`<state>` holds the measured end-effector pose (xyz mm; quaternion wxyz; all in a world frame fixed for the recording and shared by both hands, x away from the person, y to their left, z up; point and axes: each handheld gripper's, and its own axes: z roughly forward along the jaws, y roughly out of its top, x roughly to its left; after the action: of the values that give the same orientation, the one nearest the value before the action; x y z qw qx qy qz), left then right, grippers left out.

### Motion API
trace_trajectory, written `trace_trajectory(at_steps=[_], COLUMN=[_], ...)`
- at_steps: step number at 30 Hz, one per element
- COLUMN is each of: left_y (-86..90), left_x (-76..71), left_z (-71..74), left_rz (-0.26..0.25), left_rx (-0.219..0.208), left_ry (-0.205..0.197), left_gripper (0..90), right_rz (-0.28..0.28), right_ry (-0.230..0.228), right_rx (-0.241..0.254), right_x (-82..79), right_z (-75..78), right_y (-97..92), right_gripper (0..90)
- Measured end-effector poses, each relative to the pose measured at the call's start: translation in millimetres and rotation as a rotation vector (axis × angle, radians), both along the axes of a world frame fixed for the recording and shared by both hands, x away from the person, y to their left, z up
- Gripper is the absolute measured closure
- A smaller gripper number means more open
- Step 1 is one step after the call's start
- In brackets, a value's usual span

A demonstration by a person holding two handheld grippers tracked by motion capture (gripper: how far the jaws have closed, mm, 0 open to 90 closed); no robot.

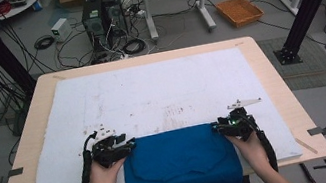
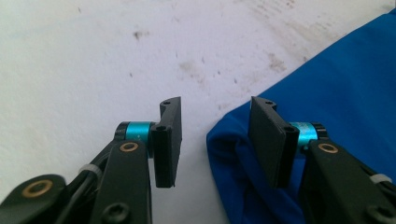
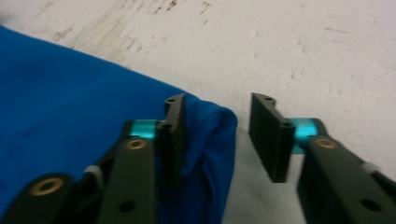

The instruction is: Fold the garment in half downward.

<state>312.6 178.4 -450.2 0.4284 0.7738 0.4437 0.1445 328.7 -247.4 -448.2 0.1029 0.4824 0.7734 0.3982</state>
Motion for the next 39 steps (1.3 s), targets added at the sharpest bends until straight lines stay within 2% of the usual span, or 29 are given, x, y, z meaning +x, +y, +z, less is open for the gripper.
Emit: trace_trajectory(at_steps=[2, 4, 6, 7, 9, 12, 15, 21, 24, 28, 30, 32, 35, 36, 37, 38, 39], left_y=[-0.5, -1.5, -3.7, -3.6, -2.4, -0.1, -0.4, 0.7, 2.8, 1.2, 0.6, 0.2, -0.5, -0.7, -0.2, 0.9, 2.1], left_x=[-1.1, -3.2, -4.9, -4.6, -2.1, 7.2, 23.5, 66.3, 85.0, 103.5, 109.9, 114.9, 115.4, 115.0, 114.4, 113.3, 111.0], left_z=[-1.7, -0.6, 0.0, 0.5, 1.5, 4.6, 11.4, 23.9, 25.4, 22.8, 20.5, 17.8, 16.6, 17.0, 17.7, 19.0, 21.2], left_rz=[-0.02, -0.042, -0.056, -0.059, -0.064, -0.063, -0.058, -0.021, 0.007, 0.016, 0.016, 0.02, 0.024, 0.033, 0.049, 0.053, 0.052], left_rx=[-0.006, -0.006, 0.008, 0.013, -0.003, -0.016, 0.006, -0.006, -0.006, 0.027, 0.058, 0.055, 0.056, 0.068, 0.072, 0.06, 0.053], left_ry=[0.016, 0.013, -0.004, -0.005, -0.011, -0.017, -0.045, -0.051, -0.053, -0.051, -0.051, -0.042, -0.049, -0.05, -0.046, -0.036, -0.038], left_gripper=[60.9, 73.8, 83.5, 84.6, 85.5, 85.8, 85.9, 85.8, 85.8, 85.7, 85.7, 85.7, 84.4, 80.2, 70.8, 64.3, 62.3], right_rz=[0.027, 0.048, 0.057, 0.063, 0.066, 0.071, 0.057, 0.03, 0.014, 0.002, -0.003, -0.005, -0.013, -0.02, -0.028, -0.029, -0.04], right_ry=[0.004, -0.017, -0.047, -0.061, -0.085, -0.107, -0.122, -0.162, -0.162, -0.153, -0.154, -0.146, -0.137, -0.141, -0.14, -0.146, -0.141], right_rx=[0.008, -0.006, -0.02, -0.021, -0.019, -0.006, 0.005, -0.033, -0.041, -0.057, -0.064, -0.076, -0.082, -0.091, -0.1, -0.102, -0.101], right_x=[-0.4, -3.3, -6.4, -7.5, -7.5, 0.3, 15.2, 49.4, 67.7, 88.9, 95.1, 99.0, 100.6, 100.1, 99.0, 97.9, 96.3], right_z=[0.1, 0.9, 1.8, 2.5, 4.7, 8.3, 12.4, 24.0, 27.8, 28.5, 26.4, 23.5, 19.5, 19.1, 19.4, 19.7, 20.7], right_y=[0.1, 1.4, 1.6, 0.8, -1.4, -4.9, -5.8, 2.0, 4.6, 7.9, 10.5, 12.2, 13.4, 13.8, 13.9, 13.0, 12.5], right_gripper=[71.6, 79.3, 82.4, 83.3, 83.9, 84.8, 84.8, 84.8, 84.8, 84.8, 84.8, 84.7, 82.3, 78.2, 75.7, 73.9, 69.5])
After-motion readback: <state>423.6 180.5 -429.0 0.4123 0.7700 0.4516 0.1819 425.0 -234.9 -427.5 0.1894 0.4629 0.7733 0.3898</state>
